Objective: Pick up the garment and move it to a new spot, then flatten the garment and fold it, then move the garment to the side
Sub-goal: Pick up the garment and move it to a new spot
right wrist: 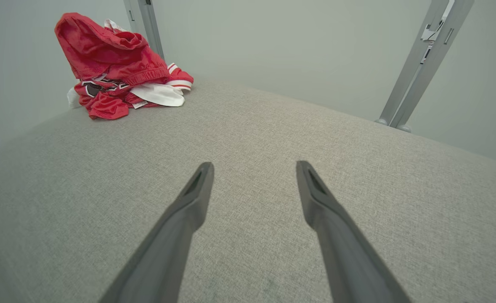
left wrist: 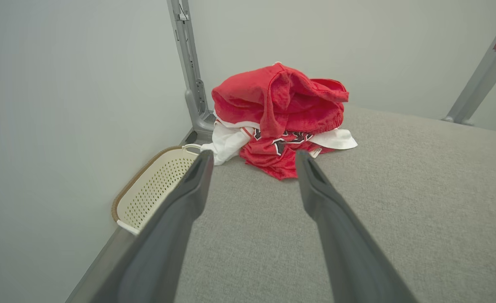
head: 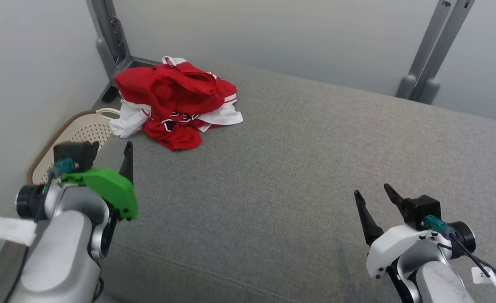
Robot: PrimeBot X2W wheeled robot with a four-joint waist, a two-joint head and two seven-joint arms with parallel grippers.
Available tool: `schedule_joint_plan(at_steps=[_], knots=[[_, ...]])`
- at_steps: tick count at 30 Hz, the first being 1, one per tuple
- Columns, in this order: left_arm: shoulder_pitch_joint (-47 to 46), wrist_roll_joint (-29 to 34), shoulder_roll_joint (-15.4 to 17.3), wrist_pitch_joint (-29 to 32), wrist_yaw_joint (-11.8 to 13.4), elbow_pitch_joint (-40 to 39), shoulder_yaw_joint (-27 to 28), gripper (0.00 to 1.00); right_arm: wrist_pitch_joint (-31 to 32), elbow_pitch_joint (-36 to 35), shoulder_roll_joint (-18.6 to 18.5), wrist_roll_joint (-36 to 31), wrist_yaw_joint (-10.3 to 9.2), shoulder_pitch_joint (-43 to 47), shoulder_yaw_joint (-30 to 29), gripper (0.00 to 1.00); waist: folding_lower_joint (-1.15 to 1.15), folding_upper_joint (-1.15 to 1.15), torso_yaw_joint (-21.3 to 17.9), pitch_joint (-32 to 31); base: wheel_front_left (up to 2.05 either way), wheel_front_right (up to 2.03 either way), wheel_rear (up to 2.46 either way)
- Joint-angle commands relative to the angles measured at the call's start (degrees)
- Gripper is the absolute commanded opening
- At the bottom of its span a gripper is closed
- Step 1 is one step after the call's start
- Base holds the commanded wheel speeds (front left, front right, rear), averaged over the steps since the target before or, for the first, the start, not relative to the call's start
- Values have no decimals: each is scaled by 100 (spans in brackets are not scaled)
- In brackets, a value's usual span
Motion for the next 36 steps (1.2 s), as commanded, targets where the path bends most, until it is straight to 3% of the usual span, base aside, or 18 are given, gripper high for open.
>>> schedule_joint_plan(at_steps=[1,12,15,25,35,36], knots=[[-423,-5,31,149,-94,163,-14,100,103,-173,-28,-121,-2,-117,-20,100,0,0,-233,442,0,0,0],[-2470,-310,-41,1542,-96,1236,130,100,762,-1437,-29,-714,-2,-348,123,100,0,0,-595,1680,0,0,0],[-3139,-408,136,1977,-95,1368,239,100,958,-1783,-26,-868,-2,-366,277,100,0,0,-715,2029,0,0,0],[-3930,-464,497,2816,5,1572,300,100,1157,-2211,-25,-1024,-2,-390,484,100,0,0,-968,2661,0,0,0],[-3862,-343,650,3030,295,1755,233,100,1133,-2348,-24,-1079,-2,-394,496,100,0,0,-1108,2948,0,0,0],[-3856,-297,651,2980,349,1761,208,89,1126,-2346,-24,-1069,-2,-400,496,100,0,0,-1106,2953,0,0,0]])
